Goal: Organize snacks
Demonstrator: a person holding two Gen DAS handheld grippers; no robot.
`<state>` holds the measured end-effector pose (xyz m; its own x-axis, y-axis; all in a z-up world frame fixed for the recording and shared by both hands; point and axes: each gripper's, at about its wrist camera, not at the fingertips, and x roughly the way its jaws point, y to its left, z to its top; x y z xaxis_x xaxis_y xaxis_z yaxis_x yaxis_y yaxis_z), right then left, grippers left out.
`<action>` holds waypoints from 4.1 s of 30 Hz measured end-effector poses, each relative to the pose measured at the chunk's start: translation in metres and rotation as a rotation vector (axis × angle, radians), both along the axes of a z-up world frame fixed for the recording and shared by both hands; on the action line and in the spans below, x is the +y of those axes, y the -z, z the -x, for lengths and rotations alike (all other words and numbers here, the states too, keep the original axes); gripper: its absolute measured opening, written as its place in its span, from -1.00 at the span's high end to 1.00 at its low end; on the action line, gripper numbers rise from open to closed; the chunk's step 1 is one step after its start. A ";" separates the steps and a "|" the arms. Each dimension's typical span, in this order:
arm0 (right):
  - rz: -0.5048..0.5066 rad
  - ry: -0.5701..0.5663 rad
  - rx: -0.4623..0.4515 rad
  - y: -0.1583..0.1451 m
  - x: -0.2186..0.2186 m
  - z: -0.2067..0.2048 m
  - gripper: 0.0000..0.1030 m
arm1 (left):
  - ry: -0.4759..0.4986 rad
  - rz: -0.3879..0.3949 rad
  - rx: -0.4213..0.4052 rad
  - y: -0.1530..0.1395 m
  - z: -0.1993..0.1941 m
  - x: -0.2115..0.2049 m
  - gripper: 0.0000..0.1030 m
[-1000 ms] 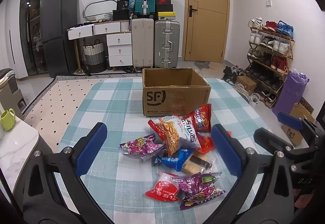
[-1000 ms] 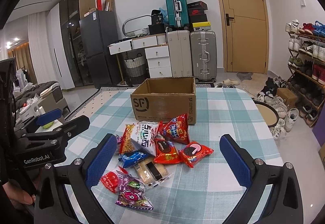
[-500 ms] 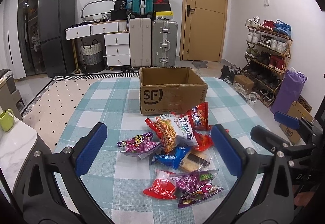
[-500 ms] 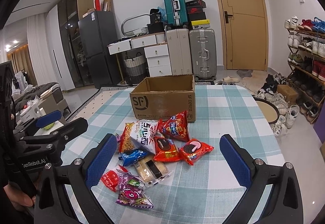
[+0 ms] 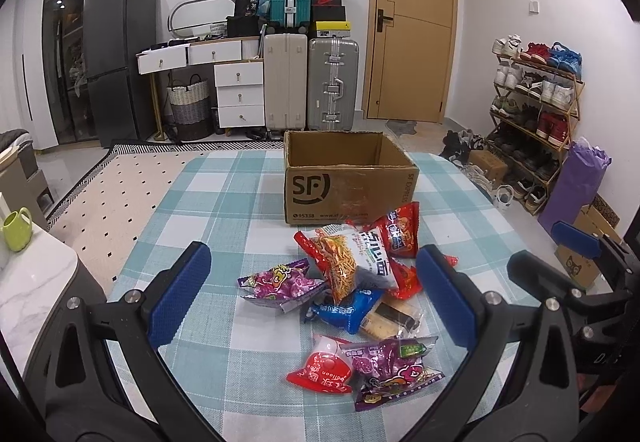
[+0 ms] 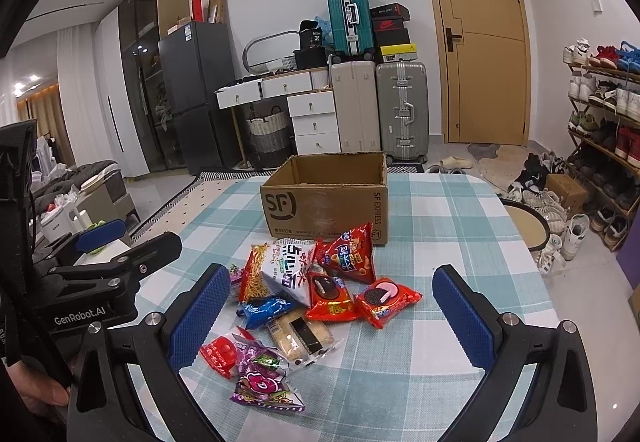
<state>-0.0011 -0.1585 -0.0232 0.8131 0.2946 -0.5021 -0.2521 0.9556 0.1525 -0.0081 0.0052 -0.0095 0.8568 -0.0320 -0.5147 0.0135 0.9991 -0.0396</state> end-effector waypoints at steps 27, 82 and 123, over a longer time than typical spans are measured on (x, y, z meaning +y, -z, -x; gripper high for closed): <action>0.063 0.012 0.004 0.011 0.009 -0.002 -1.00 | 0.004 0.005 0.019 0.011 -0.006 0.002 -0.99; -0.173 -0.317 0.374 0.128 0.043 -0.027 0.14 | -0.077 0.115 0.279 0.112 -0.021 0.091 -0.98; -0.282 -0.177 0.157 0.040 -0.045 0.024 0.14 | 0.122 0.071 0.405 0.145 -0.048 0.024 -0.98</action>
<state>-0.0250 -0.2034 -0.0636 0.6565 0.5682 -0.4961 -0.3622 0.8144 0.4534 0.0396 0.0294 -0.1545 0.5740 -0.1682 -0.8014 0.1003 0.9857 -0.1350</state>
